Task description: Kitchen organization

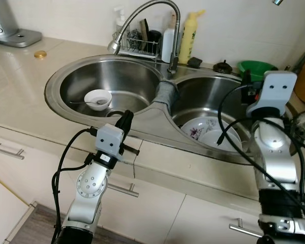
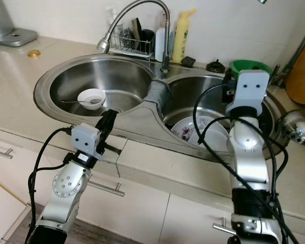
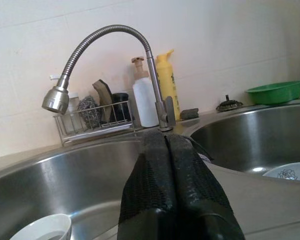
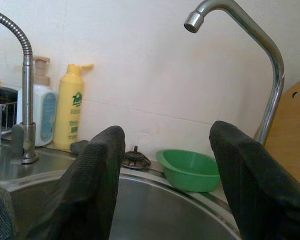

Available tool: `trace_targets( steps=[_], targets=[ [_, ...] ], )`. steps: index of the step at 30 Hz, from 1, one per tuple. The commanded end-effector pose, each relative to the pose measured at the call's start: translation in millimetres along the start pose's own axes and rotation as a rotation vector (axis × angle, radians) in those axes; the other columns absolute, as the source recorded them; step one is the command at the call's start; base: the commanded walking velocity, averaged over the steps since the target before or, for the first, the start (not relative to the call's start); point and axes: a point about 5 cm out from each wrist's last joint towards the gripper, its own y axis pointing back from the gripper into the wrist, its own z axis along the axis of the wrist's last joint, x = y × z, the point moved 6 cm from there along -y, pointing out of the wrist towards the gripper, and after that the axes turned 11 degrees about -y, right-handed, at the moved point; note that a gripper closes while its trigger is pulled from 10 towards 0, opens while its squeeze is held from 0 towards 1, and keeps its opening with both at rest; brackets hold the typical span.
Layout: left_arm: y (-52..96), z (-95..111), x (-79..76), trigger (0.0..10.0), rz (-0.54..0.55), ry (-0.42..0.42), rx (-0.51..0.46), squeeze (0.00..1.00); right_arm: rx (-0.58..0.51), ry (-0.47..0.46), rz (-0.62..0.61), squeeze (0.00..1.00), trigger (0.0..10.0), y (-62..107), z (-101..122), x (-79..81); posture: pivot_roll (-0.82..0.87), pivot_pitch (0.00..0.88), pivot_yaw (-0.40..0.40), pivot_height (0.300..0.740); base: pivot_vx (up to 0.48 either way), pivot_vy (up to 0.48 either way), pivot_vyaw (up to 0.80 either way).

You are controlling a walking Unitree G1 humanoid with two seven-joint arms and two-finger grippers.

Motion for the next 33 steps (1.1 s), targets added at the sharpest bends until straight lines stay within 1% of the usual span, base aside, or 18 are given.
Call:
trace_targets(
  steps=[1,2,3,4,6,9,15,21,24,33],
  targets=[
    [-0.4,-3.5,-3.9,10.0,-0.018,0.009,0.017,0.00,-0.013,0.005,0.007,0.00,10.0,5.6,2.6,4.0,0.13,0.000,-0.056,0.740,0.000,0.000,0.00],
    [-0.4,-3.5,-3.9,10.0,-0.018,0.009,0.017,0.00,-0.013,0.005,0.007,0.00,10.0,5.6,2.6,4.0,0.13,0.000,-0.056,0.740,0.000,0.000,0.00],
    [-0.6,-3.6,-4.1,10.0,-0.017,0.012,0.017,0.00,0.008,0.001,0.019,0.00,10.0,11.7,-3.8,8.4,0.13,0.000,-0.057,0.740,0.000,0.000,0.00],
    [-0.6,-3.6,-4.0,10.0,-0.017,0.013,0.018,0.00,0.014,-0.002,0.023,0.00,10.0,13.8,-5.6,9.9,0.13,0.000,-0.057,0.740,0.000,0.000,0.00],
    [-0.6,-3.6,-4.0,10.0,-0.017,0.013,0.018,0.00,0.014,-0.002,0.023,0.00,10.0,13.8,-5.6,9.9,0.13,0.000,-0.057,0.740,0.000,0.000,0.00],
    [-0.6,-3.6,-3.4,10.0,-0.013,0.017,0.018,0.00,-0.010,-0.018,0.025,0.00,10.0,22.5,-1.6,12.8,0.13,0.000,-0.060,0.740,0.000,0.000,0.00],
    [-1.1,-3.9,-3.2,10.0,-0.013,0.019,0.017,0.00,-0.030,-0.027,0.019,0.00,10.0,27.3,2.6,15.3,0.13,0.000,-0.058,0.740,0.000,0.000,0.00],
    [-2.6,-3.1,-3.4,10.0,-0.013,0.018,0.012,0.00,-0.033,-0.038,0.013,0.00,10.0,31.0,2.3,17.3,0.13,0.000,-0.057,0.740,0.000,0.000,0.00],
    [-2.8,-2.5,-3.8,10.0,-0.016,0.017,0.009,0.00,-0.034,-0.039,0.010,0.00,10.0,31.3,2.5,17.1,0.13,0.000,-0.057,0.740,0.000,0.292,0.00],
    [-3.1,-1.3,-4.6,10.0,-0.021,0.013,0.002,0.00,-0.042,-0.044,0.007,0.00,10.0,32.3,4.2,18.4,0.13,0.000,-0.058,0.740,0.000,0.480,0.00]
  ],
)
